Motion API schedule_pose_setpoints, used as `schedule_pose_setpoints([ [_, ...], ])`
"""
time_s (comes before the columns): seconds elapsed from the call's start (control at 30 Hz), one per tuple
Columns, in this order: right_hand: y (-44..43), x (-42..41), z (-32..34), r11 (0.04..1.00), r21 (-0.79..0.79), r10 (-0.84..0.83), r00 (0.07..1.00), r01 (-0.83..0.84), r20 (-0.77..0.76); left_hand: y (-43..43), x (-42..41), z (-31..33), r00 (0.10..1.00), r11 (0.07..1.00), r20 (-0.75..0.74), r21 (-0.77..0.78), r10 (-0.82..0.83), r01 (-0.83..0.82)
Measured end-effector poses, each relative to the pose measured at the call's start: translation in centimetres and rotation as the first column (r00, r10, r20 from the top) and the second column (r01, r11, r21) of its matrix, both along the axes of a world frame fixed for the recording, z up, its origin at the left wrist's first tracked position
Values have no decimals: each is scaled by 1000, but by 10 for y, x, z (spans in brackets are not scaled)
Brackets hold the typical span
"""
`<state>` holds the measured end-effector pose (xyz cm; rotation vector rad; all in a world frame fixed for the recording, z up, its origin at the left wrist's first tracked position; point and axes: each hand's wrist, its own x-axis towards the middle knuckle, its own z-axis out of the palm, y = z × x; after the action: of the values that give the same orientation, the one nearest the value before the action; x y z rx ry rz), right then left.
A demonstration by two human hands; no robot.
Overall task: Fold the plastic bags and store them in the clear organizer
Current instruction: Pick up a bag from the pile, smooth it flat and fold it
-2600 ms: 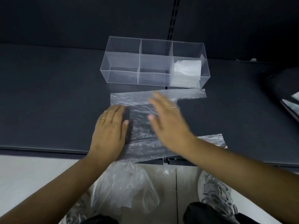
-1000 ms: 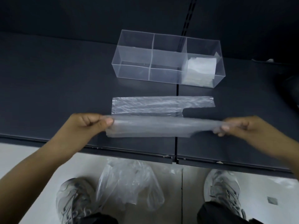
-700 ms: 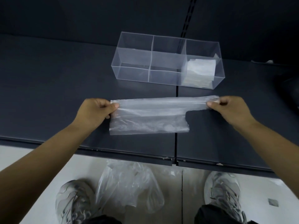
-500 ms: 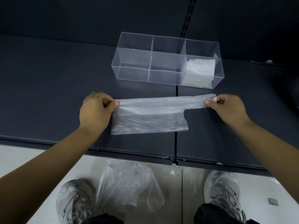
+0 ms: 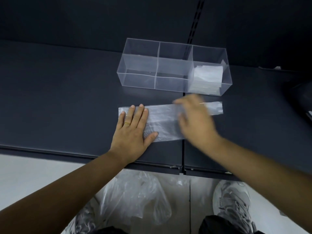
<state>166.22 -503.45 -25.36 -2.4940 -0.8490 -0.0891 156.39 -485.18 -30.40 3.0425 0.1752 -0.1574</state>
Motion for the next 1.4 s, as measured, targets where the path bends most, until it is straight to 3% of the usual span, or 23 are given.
schedule_pose_setpoints([
  [0.07,30,-23,-12,962,-79,241,950,-260,-200,0,0,1,1000,1000,-6,11,-10,10],
  [0.13,38,-30,-29,929,-193,271,935,-316,-230,1,-1,1,1000,1000,-3,10,-23,23],
  [0.23,10,-11,-44,888,-405,180,976,-215,-124,5,-3,4,1000,1000,-1,6,-7,7],
  [0.5,-92,36,-39,837,-545,-123,987,49,-100,34,-26,10,992,992,-25,8,124,-123],
  [0.57,-97,36,-35,845,-527,-163,982,89,-95,37,-32,13,986,987,-44,-2,158,-159],
  [0.63,-94,27,-29,913,-399,-116,992,88,-46,35,-34,17,989,988,-21,-38,146,-147],
  [0.73,-84,2,-19,972,-191,133,990,-140,-46,18,-34,24,995,991,62,-106,-79,85],
  [0.83,-75,-10,-21,966,-171,183,980,-193,-73,-5,-28,26,958,935,72,-207,-278,287],
  [0.97,-67,-7,-21,967,-190,157,983,-173,-95,-17,-22,17,952,926,34,-223,-304,304],
  [1.13,-74,2,-6,995,33,101,887,-96,-451,-19,-15,22,941,962,263,-116,-212,249],
  [1.2,-81,6,3,996,15,81,864,-85,-498,-16,-14,21,903,964,370,-66,-217,259],
  [1.3,-82,3,14,988,-137,30,959,-72,-281,-15,-16,23,878,958,412,-40,-244,285],
  [1.4,-62,-11,18,935,-264,208,969,-237,-133,-21,-17,28,882,960,412,-52,-231,275],
])
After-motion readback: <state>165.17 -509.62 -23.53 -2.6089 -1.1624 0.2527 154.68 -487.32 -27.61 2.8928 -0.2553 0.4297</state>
